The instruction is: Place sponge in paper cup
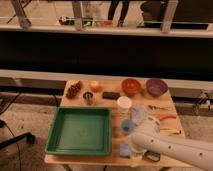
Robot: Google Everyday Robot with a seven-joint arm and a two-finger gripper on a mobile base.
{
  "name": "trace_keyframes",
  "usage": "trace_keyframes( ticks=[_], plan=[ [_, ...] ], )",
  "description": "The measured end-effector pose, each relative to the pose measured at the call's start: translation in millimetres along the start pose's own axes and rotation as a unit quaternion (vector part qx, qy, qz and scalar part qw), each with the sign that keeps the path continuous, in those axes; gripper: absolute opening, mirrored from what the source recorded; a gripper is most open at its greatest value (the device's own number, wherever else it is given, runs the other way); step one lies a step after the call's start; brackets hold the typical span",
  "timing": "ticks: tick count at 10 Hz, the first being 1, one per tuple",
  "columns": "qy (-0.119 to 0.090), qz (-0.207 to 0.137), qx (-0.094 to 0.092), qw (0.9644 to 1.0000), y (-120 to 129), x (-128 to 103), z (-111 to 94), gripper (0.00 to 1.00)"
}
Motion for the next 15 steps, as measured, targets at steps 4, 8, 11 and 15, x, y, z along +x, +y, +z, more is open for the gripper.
trace_keyframes(
  ticks=[4,8,11,15],
  plan=[
    [-0.001,0.008,-0.002,1.0,-2.7,4.2,5.5,0.8],
    [-0.001,0.011,-0.006,0.9999,-0.4,10.3,10.0,0.8],
    [-0.004,0.012,-0.011,0.9999,1.6,12.1,14.3,0.78],
    [-0.009,0.013,-0.008,0.9999,2.1,12.3,12.9,0.41]
  ],
)
